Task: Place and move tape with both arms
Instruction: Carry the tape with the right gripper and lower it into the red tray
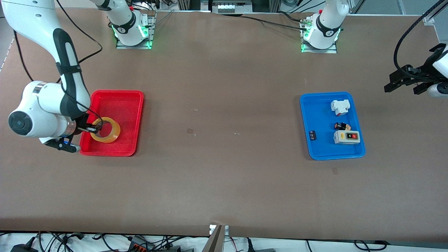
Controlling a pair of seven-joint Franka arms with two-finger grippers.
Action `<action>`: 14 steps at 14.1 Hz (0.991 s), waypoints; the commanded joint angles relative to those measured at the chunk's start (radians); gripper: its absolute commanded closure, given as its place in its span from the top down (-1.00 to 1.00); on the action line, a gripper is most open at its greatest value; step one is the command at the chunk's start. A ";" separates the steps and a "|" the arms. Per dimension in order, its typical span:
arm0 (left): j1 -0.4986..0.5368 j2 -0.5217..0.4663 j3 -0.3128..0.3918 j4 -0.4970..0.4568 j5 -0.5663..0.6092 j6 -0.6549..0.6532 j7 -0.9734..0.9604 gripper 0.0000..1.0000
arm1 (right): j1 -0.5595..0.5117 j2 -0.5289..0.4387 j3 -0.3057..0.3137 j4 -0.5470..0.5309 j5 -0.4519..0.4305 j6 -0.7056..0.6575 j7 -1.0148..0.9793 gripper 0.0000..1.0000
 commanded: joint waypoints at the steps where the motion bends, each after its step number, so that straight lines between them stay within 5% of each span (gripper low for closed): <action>1: 0.010 -0.006 -0.009 0.010 -0.012 -0.008 -0.010 1.00 | 0.011 -0.106 0.006 -0.155 -0.012 0.083 -0.030 -1.00; 6: 0.010 -0.008 -0.011 0.008 -0.012 -0.015 -0.010 1.00 | -0.001 -0.108 0.006 -0.232 -0.010 0.120 -0.136 -0.78; 7: 0.010 -0.008 -0.011 0.008 -0.012 -0.015 -0.009 1.00 | -0.007 -0.095 0.006 -0.229 -0.010 0.121 -0.148 -0.34; 8: 0.010 -0.009 -0.011 0.008 -0.012 -0.018 -0.009 1.00 | -0.009 -0.079 0.006 -0.222 -0.010 0.121 -0.168 0.47; 9: 0.010 -0.009 -0.011 0.008 -0.012 -0.019 -0.009 1.00 | -0.011 -0.077 0.006 -0.208 -0.009 0.109 -0.182 0.97; 11: 0.010 -0.008 -0.011 0.008 -0.012 -0.019 -0.009 1.00 | -0.006 -0.092 0.006 -0.147 -0.009 0.057 -0.190 1.00; 14: 0.010 -0.009 -0.011 0.008 -0.012 -0.019 -0.009 1.00 | -0.001 -0.088 0.006 0.091 -0.007 -0.188 -0.173 1.00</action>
